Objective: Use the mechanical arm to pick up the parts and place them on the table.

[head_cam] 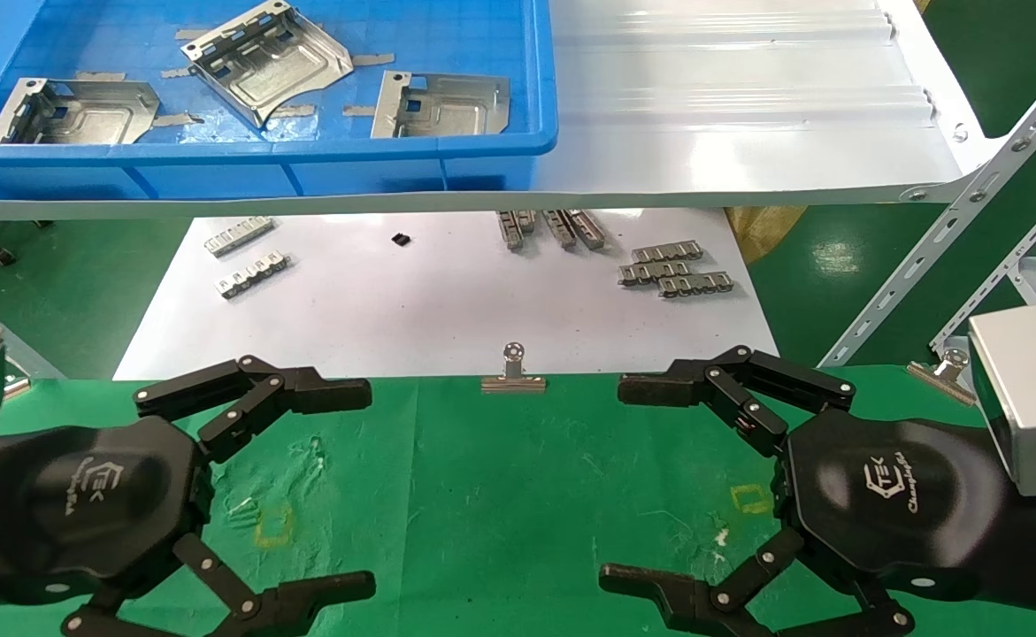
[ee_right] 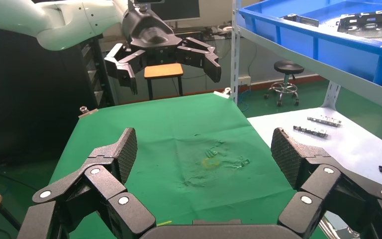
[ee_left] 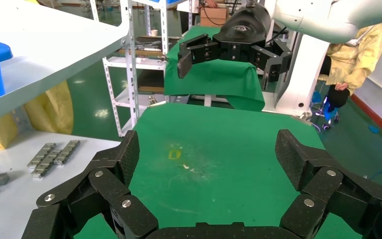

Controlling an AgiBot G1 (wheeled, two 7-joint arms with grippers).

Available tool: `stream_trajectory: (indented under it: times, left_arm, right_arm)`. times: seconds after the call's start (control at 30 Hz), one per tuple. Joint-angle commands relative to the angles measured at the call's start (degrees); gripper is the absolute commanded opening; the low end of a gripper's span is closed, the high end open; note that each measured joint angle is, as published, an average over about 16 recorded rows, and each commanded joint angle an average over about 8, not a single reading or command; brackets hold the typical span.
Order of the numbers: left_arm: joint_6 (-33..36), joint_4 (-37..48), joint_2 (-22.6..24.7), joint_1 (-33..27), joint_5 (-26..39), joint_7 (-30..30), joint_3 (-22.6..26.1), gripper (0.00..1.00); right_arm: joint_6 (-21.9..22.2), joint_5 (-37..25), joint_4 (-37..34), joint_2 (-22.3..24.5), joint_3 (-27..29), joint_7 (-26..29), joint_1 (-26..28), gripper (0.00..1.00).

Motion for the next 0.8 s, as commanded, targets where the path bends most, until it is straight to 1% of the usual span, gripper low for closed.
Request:
stream_trajectory:
  times: [0.03,0.8]
  left_arm:
    - [0.0,0.0,0.0,0.0,0.0,0.0,0.0,1.0]
    - [0.0,0.0,0.0,0.0,0.0,0.0,0.0,1.0]
  right_arm:
    - [0.0,0.0,0.0,0.0,0.0,0.0,0.0,1.0]
    - [0.0,0.0,0.0,0.0,0.0,0.0,0.0,1.0]
